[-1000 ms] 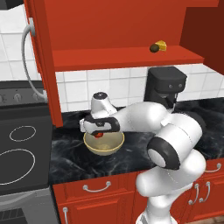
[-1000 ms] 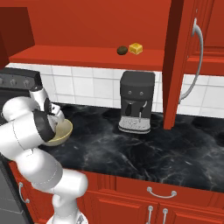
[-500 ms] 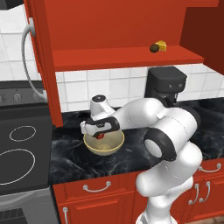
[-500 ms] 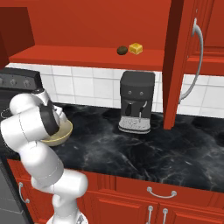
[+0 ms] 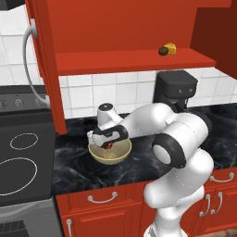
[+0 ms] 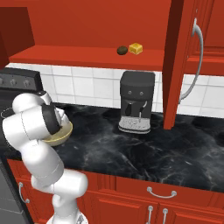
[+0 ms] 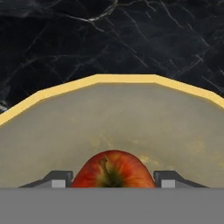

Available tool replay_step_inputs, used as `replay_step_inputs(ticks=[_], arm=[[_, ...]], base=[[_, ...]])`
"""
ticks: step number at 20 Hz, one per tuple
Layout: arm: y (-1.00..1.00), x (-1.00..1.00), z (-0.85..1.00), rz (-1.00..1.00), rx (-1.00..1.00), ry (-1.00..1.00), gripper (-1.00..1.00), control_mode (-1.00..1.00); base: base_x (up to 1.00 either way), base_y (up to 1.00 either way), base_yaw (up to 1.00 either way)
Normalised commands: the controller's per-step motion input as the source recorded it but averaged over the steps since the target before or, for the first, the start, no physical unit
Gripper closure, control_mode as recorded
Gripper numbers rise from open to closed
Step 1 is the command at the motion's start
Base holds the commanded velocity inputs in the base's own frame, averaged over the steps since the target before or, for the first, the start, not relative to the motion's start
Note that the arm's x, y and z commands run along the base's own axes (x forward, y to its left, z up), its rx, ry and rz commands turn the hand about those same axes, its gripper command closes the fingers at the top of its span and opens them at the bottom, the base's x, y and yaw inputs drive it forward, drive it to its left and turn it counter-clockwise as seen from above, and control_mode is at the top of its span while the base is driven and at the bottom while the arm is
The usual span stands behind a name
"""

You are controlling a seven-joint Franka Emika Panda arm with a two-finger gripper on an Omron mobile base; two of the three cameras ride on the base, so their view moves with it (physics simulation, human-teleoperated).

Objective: Open the cabinet. Pick the apple and kiwi from the cabinet and place them into the bowl. Then close the cabinet.

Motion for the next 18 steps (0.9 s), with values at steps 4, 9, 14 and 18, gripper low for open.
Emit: replay_step_inputs(ticks=[4, 9, 14, 18], arm=[[0.0, 0.0, 0.04, 0.0, 0.0, 0.0, -1.0, -1.0], [0.0, 0.0, 0.62, -0.02, 0.01, -0.06, -1.0, -1.0], [-0.23, -0.32, 0.98, -0.07, 0.0, -0.13, -1.0, -1.0], [-0.86, -0.78, 0.75, -0.02, 0.0, -0.19, -1.0, -1.0]], base=[[0.0, 0.0, 0.0], [0.0, 0.0, 0.0], [0.0, 0.0, 0.0], [0.0, 0.0, 0.0]])
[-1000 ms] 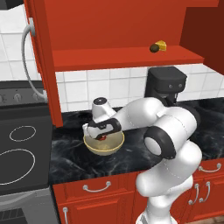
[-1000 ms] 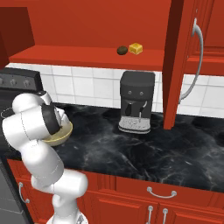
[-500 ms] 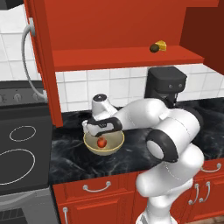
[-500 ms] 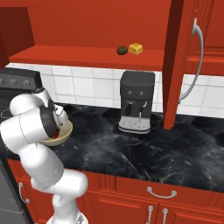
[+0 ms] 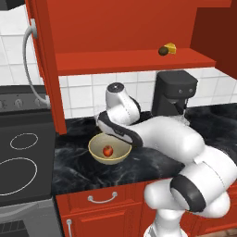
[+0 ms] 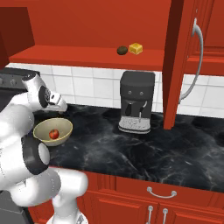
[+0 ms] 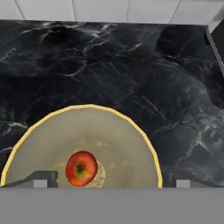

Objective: Open the cabinet. Pick the apple and kiwi from the cabinet and place them into the bowl. Then close the cabinet.

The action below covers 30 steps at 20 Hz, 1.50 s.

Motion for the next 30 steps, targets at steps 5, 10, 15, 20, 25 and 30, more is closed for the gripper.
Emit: replay_step_inputs(ticks=[5, 10, 15, 20, 25, 30], arm=[[-1.0, -0.84, 0.77, 0.0, 0.0, -0.26, -1.0, -1.0], [-0.98, -0.74, 0.85, 0.0, 0.0, -0.28, -1.0, -1.0], [-0.85, -0.5, 0.97, -0.01, 0.0, -0.27, -1.0, -1.0], [-0.71, -0.34, 1.0, -0.05, 0.01, -0.23, -1.0, -1.0], [-0.48, -0.26, 1.0, -0.11, 0.04, -0.19, -1.0, -1.0], [-0.23, -0.07, 1.0, -0.13, 0.0, -0.18, -1.0, -1.0]], base=[[0.0, 0.0, 0.0], [0.0, 0.0, 0.0], [0.0, 0.0, 0.0], [0.0, 0.0, 0.0], [0.0, 0.0, 0.0], [0.0, 0.0, 0.0]])
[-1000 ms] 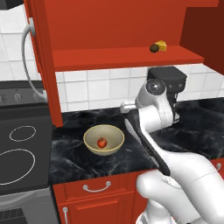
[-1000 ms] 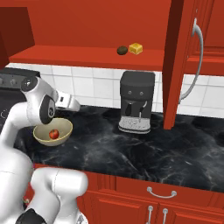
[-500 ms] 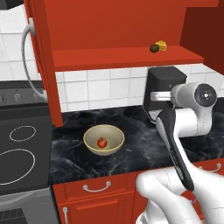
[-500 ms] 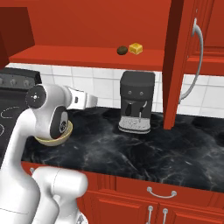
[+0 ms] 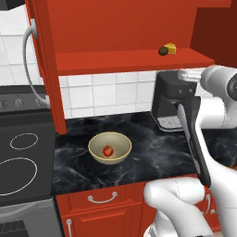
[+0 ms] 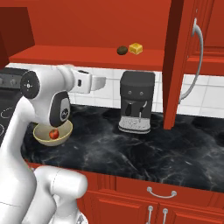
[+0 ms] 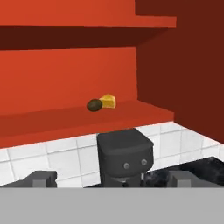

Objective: Open the cabinet. Pick the apple and kiwi from the cabinet and place them into the bowl. Then close the cabinet.

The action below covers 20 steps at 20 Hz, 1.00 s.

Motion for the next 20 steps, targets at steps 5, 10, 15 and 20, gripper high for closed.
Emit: replay_step_inputs(ticks=[5, 10, 15, 20], arm=[[-0.11, 0.0, 0.98, -0.05, 0.17, -0.13, -1.0, -1.0], [0.0, 0.1, 0.24, 0.0, 0.03, 0.07, -1.0, -1.0], [0.02, 0.31, 0.0, 0.0, 0.0, 0.33, -1.0, -1.0], [0.11, 0.12, -0.02, 0.0, 0.01, 0.06, -1.0, -1.0]], base=[[0.0, 0.0, 0.0], [0.0, 0.0, 0.0], [0.0, 0.0, 0.0], [0.0, 0.0, 0.0]])
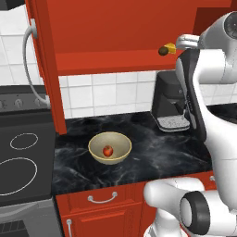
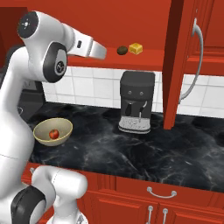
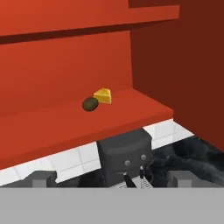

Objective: Open the cabinet. Pick the apple and kiwi from the cabinet and place them into the bowl. Then close the cabinet.

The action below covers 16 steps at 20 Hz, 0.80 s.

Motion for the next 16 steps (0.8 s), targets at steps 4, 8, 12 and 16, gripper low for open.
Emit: replay_step_inputs(ticks=[4, 8, 12, 16], arm=[[0.0, 0.0, 0.0, 0.0, 0.0, 0.0, -1.0, -1.0], [0.0, 0.06, -0.18, 0.0, 0.03, 0.0, -1.0, -1.0], [0.01, 0.24, -0.19, 0.0, 0.04, 0.0, -1.0, -1.0], [0.03, 0.45, -0.11, 0.0, 0.01, 0.0, -1.0, -1.0]], base=[[0.0, 0.0, 0.0], [0.0, 0.0, 0.0], [0.0, 0.0, 0.0], [0.0, 0.0, 0.0]])
